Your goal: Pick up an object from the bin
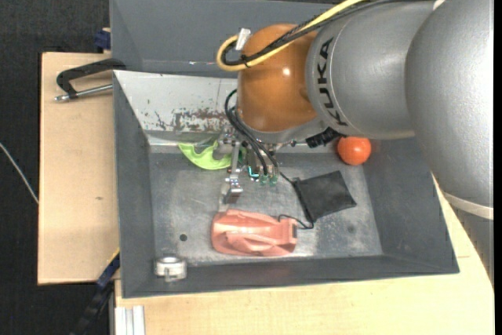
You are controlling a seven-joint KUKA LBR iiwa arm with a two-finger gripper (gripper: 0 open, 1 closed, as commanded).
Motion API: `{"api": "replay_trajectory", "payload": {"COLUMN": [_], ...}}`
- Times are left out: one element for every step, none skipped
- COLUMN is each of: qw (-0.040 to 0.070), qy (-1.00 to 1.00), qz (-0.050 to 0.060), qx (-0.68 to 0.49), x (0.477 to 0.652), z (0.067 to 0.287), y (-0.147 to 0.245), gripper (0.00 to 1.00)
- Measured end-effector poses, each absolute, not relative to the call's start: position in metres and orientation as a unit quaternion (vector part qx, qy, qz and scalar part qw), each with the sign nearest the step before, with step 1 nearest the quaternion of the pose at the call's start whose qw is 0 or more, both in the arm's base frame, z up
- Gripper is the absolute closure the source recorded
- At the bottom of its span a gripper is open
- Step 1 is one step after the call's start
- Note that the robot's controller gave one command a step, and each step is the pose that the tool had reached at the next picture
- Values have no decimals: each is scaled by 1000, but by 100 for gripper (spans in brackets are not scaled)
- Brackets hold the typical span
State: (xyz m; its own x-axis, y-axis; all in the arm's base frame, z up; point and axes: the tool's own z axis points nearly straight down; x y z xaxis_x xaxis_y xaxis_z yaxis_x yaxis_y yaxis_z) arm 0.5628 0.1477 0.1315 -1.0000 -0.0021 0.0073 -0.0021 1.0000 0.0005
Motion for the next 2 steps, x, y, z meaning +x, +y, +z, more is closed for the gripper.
{"api": "replay_trajectory", "payload": {"qw": [0, -8], "qy": [-1000, -1000], "qz": [-1, -3], "qx": [0, -8], "x": [565, 584], "z": [136, 79], "y": [147, 161], "gripper": [0, 100]}}
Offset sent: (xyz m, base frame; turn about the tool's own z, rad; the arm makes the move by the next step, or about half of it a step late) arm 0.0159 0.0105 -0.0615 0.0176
